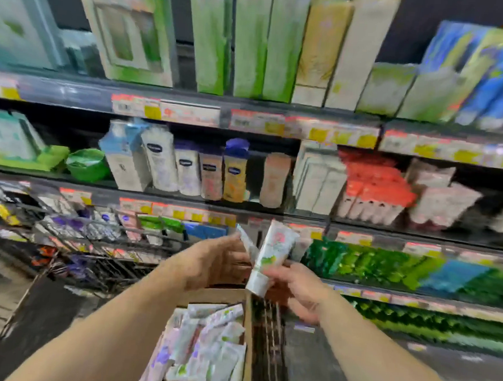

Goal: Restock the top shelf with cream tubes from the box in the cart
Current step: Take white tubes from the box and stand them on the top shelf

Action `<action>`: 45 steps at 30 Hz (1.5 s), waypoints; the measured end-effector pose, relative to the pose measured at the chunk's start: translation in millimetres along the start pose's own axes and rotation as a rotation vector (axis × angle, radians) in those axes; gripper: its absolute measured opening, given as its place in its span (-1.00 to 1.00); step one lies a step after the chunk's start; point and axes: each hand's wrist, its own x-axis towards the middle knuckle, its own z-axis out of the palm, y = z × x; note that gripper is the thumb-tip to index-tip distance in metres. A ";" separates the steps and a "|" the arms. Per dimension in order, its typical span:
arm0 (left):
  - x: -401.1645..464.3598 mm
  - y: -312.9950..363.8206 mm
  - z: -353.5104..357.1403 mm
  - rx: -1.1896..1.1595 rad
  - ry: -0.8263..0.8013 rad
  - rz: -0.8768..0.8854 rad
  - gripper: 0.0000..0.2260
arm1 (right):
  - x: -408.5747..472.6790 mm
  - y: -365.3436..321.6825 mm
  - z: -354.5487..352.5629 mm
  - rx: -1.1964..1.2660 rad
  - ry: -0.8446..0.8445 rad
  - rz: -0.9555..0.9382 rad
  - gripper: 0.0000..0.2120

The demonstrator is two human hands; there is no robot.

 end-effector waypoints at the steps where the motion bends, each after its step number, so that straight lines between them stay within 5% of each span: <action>1: 4.7 -2.7 28.7 0.044 -0.005 -0.018 -0.71 | -17.3 -3.0 -17.1 -0.023 0.011 -0.045 -0.87; 5: 14.2 -27.3 155.8 0.272 -0.054 -0.011 -0.87 | -95.2 -3.1 -109.2 -0.033 0.061 -0.113 -0.87; 10: 26.6 -55.2 323.1 0.127 -0.044 -0.038 -0.71 | -231.6 -7.0 -245.4 -0.056 0.285 -0.145 -0.89; 22: 65.0 -58.9 657.7 0.296 -0.450 0.097 -0.69 | -463.5 -22.2 -458.2 0.071 0.699 -0.370 -0.81; 28: 134.2 -41.1 734.0 0.328 -0.602 0.120 -0.82 | -457.7 -55.1 -559.4 0.054 0.791 -0.429 -0.77; 34: 232.8 44.7 789.0 0.426 -0.560 0.340 -0.74 | -412.9 -155.7 -660.2 -0.101 0.858 -0.494 -0.71; 45: 324.6 160.7 837.5 0.635 -0.091 0.834 -0.74 | -307.3 -347.8 -786.2 -0.518 0.764 -0.707 -0.76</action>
